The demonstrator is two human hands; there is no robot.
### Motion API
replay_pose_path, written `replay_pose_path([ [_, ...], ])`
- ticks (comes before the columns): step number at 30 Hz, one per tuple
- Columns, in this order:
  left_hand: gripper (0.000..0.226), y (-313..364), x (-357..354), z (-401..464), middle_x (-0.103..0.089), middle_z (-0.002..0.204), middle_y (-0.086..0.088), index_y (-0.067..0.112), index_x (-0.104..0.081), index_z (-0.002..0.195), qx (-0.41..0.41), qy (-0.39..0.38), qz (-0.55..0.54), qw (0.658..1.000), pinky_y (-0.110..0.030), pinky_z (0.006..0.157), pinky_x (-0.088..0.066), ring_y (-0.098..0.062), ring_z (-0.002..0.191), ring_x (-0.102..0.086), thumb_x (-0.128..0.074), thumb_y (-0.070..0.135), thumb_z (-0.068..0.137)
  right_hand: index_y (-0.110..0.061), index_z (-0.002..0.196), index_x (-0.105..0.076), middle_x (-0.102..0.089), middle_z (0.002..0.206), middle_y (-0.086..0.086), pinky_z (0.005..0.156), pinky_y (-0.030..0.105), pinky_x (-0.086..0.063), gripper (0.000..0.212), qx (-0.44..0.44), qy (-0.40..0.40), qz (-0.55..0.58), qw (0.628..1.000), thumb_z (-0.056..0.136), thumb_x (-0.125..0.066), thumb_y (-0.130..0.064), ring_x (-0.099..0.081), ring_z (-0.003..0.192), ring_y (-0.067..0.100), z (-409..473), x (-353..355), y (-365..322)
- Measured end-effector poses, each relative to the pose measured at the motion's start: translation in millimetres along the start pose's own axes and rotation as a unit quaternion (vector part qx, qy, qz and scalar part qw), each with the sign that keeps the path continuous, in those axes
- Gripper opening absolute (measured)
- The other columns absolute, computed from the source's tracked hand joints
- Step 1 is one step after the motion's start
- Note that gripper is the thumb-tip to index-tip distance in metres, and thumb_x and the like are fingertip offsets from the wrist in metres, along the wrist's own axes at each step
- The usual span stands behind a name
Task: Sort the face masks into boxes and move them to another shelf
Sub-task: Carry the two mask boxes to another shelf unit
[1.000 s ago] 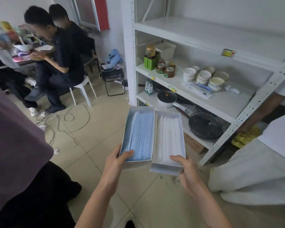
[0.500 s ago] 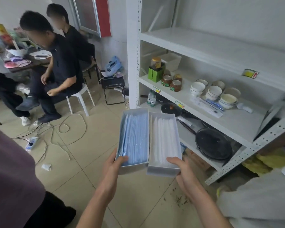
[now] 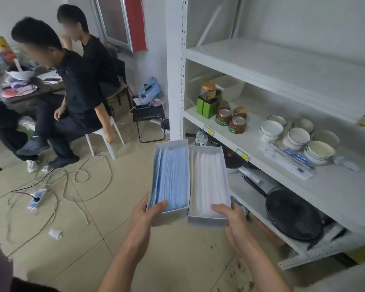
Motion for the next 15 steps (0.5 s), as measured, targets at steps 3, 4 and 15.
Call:
replay_pose_path([
  [3,0.045,5,6,33,-0.075,0.117,-0.005,0.027,-0.069,0.123,0.008,0.005,0.001,1.000,-0.053,0.093,-0.055,-0.029,0.108,-0.071,-0.073,0.045,0.083,-0.045,0.112,-0.070,-0.076,0.115,-0.005,0.108,0.054,-0.045,0.049,-0.001,-0.008,-0.008,1.000,0.065,-0.080,-0.038,-0.069,0.111,0.020,33,-8,-14],
  [4,0.045,6,10,45,-0.076,0.117,-0.005,0.026,-0.069,0.123,0.010,0.007,0.000,1.000,-0.055,0.093,-0.054,-0.029,0.108,-0.071,-0.073,0.044,0.083,-0.047,0.110,-0.069,-0.076,0.115,-0.006,0.108,0.053,-0.045,0.047,-0.001,-0.012,-0.009,1.000,0.065,-0.079,-0.037,-0.069,0.112,0.020,44,-13,-18],
  [15,0.042,39,63,179,-0.074,0.120,-0.010,0.025,-0.071,0.121,0.019,-0.005,-0.024,1.000,-0.063,0.096,-0.051,-0.034,0.111,-0.069,-0.074,0.043,0.083,-0.029,0.112,-0.072,-0.076,0.111,0.005,0.103,0.054,-0.046,0.046,0.012,0.024,-0.009,1.000,0.066,-0.072,-0.028,-0.066,0.113,0.035,167,-70,-64],
])
Point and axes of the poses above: each hand's wrist, its own z-axis towards the middle knuckle, its own x-axis out of the back of the hand, y = z × x, the point moved 10 cm from there along z, towards the middle knuckle
